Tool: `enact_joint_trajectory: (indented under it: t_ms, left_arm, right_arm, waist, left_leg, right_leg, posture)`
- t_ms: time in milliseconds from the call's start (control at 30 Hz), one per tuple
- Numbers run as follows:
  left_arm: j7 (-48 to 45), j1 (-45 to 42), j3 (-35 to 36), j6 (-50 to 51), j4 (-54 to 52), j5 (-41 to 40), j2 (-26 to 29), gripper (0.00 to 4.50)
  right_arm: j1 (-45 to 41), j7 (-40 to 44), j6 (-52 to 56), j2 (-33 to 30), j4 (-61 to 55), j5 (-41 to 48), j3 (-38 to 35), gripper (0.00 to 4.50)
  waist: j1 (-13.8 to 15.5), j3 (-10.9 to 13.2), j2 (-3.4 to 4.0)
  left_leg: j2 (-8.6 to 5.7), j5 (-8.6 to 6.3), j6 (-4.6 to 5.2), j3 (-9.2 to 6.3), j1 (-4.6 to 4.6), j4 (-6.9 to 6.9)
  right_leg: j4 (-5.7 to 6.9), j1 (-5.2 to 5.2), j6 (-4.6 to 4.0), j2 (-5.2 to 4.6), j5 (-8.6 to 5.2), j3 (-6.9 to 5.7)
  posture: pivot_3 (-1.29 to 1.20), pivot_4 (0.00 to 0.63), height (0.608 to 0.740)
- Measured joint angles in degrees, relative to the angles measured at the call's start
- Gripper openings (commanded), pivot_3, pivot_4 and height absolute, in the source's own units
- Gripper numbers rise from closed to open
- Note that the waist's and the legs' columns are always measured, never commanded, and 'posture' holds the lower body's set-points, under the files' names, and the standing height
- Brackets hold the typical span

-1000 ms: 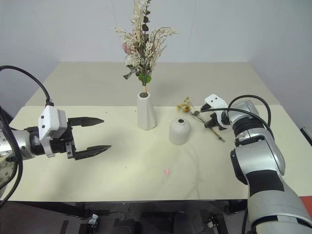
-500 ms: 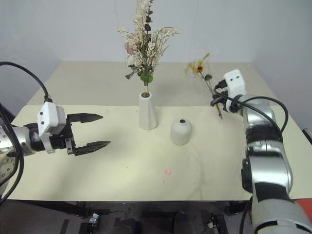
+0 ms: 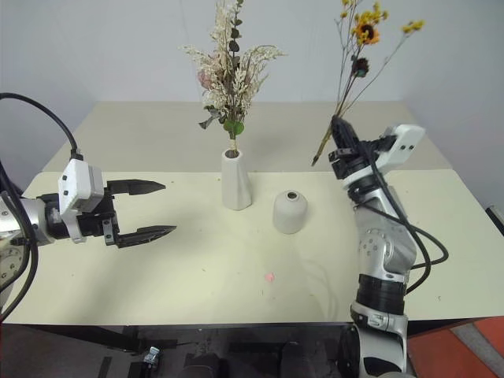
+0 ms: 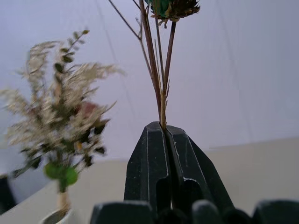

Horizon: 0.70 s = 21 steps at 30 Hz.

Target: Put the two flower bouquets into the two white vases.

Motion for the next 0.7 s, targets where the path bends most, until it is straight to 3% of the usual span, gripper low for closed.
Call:
enact_joint_trajectory:
  t_ms: [700]
  left_arm:
    - [0.7, 1.89, 0.01, -0.21, -0.46, 1.35, -0.17, 4.5]
  right_arm:
    - [6.61, 3.35, 0.46, -2.24, -2.36, 0.79, 6.36, 0.03]
  waist:
    - [0.01, 0.0, 0.0]
  left_leg:
    - [0.02, -0.01, 0.01, 0.42, 0.1, -0.01]
  right_leg:
    - [-0.02, 0.02, 0.0, 0.03, -0.01, 0.12]
  posture:
    - [0.0, 0.15, 0.74]
